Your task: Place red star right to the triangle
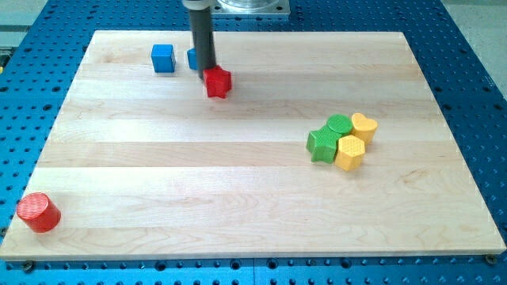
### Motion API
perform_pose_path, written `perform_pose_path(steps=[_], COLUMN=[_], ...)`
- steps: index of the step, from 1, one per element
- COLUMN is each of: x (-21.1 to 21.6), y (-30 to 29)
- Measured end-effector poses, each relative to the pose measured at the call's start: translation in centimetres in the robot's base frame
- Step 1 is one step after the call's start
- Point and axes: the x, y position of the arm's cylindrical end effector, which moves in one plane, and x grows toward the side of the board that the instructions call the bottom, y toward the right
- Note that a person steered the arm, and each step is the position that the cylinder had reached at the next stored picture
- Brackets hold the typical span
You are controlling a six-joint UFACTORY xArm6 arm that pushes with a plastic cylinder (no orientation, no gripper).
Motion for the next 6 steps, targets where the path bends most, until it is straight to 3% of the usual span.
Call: perform_pose_path(steps=[2, 3, 4, 6], x=[3.5, 7.8, 5.7, 4.7], y=[-6.1, -2.1, 2.2, -3.8])
